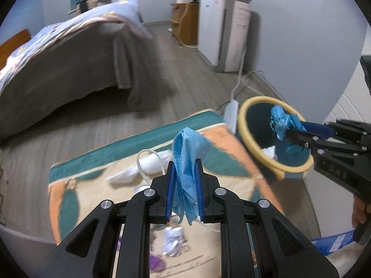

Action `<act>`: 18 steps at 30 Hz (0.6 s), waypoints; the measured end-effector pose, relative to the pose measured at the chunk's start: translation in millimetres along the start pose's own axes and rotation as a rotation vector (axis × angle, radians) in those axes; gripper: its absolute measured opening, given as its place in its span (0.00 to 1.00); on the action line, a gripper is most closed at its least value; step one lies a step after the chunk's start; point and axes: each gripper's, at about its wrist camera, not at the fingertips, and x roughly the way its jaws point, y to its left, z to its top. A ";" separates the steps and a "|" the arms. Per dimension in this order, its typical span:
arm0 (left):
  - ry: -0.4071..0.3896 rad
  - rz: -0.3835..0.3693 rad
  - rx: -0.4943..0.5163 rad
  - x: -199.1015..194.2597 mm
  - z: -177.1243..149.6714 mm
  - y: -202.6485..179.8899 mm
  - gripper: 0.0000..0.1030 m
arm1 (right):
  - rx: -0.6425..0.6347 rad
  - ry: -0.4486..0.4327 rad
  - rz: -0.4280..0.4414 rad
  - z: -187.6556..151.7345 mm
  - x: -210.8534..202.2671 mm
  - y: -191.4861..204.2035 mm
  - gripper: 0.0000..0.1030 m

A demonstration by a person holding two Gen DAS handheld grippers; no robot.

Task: Collect trash
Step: 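Carry mask and glove over the wastebasket and open both tools to drop them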

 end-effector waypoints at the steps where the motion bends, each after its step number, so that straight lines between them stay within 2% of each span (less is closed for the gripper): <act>1: -0.017 -0.008 0.019 -0.5 5.2 -8.0 0.17 | 0.005 -0.005 -0.007 0.4 -1.9 -5.7 0.24; 8: -0.080 -0.043 0.108 11.8 33.0 -54.2 0.17 | 0.093 -0.042 -0.040 8.3 -8.4 -57.3 0.24; 18: -0.086 -0.134 0.227 34.4 50.6 -108.6 0.17 | 0.191 -0.016 -0.087 3.4 15.7 -111.0 0.24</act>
